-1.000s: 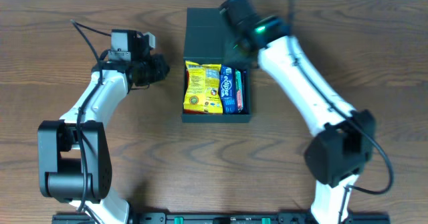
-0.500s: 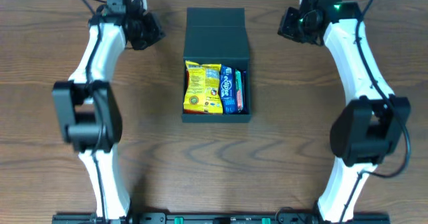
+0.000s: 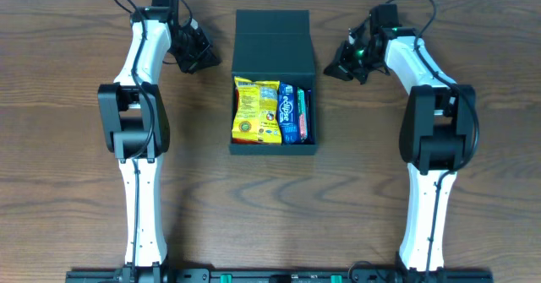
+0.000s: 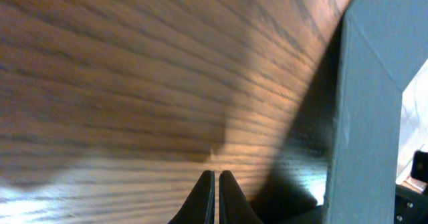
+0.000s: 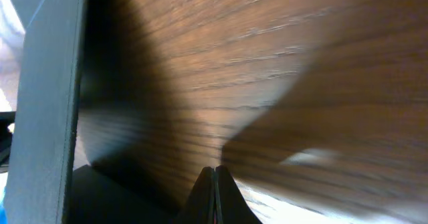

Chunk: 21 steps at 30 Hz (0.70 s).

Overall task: Pack container
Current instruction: 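Move both grippers to the raised lid's edges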

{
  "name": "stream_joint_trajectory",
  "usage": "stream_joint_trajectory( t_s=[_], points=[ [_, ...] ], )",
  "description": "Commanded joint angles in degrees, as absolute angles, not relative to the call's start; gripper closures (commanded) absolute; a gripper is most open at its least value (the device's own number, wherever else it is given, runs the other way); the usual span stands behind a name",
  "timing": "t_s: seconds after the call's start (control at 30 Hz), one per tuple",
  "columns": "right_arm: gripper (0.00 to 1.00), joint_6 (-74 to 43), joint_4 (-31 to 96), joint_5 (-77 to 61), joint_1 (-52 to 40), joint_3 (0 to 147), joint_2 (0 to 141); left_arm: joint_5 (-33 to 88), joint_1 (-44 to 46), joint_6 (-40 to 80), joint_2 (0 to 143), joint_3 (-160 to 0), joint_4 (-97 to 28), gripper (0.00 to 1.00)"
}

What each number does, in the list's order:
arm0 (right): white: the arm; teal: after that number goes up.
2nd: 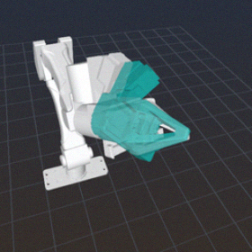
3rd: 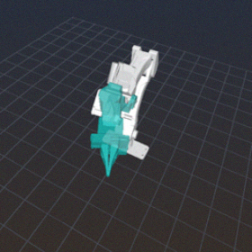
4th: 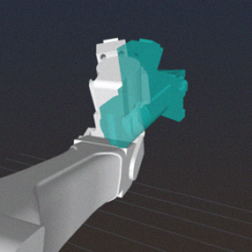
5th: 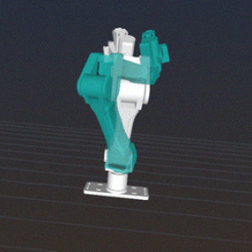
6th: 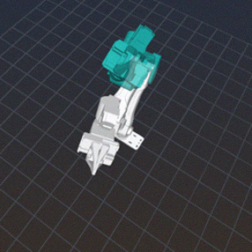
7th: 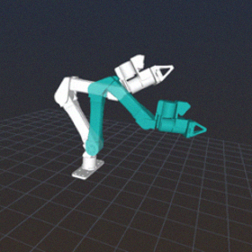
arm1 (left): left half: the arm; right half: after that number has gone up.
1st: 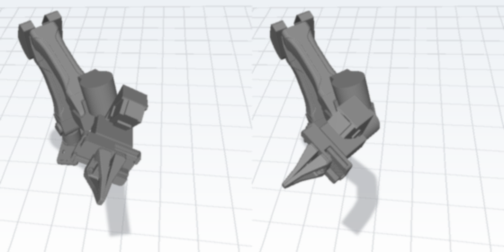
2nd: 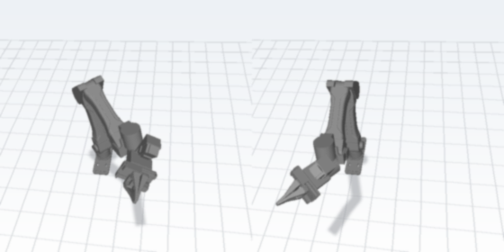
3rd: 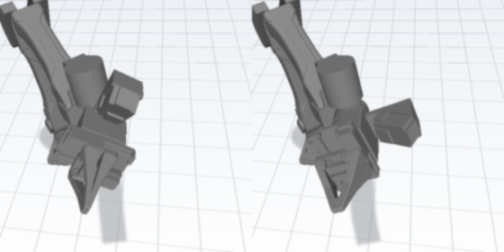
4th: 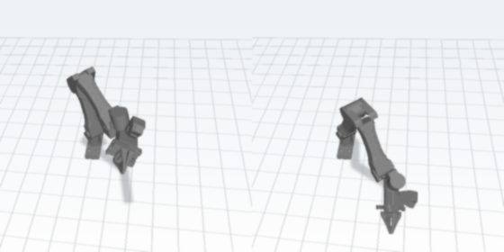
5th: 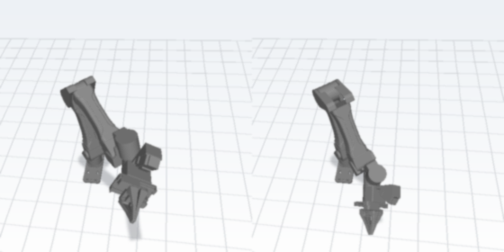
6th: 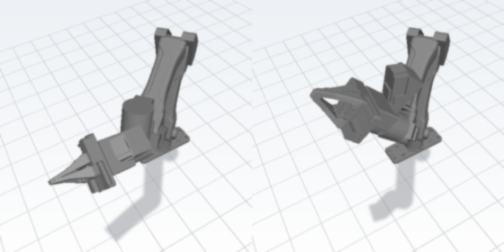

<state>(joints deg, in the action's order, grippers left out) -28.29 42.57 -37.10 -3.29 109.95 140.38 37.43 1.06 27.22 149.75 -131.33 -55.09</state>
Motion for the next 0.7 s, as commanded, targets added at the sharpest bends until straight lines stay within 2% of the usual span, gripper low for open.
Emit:
stream_joint_trajectory(
  t_s=[0.0, 0.4, 0.67],
  points=[
    [0.99, -29.17, 40.73, -41.01, -5.1, 110.04, 141.18, 38.35, 2.59, 27.24, 150.34, -133.25, -55.44, 0.94],
    [0.98, -33.41, 35.0, -46.22, -5.78, 110.04, 143.26, 39.27, 3.73, 29.21, 150.63, -133.23, -54.54, 0.94],
    [0.98, -33.26, 28.53, -55.96, -5.76, 110.04, 143.26, 42.04, 4.23, 29.17, 150.63, -133.23, -52.47, 0.94]
  ],
)
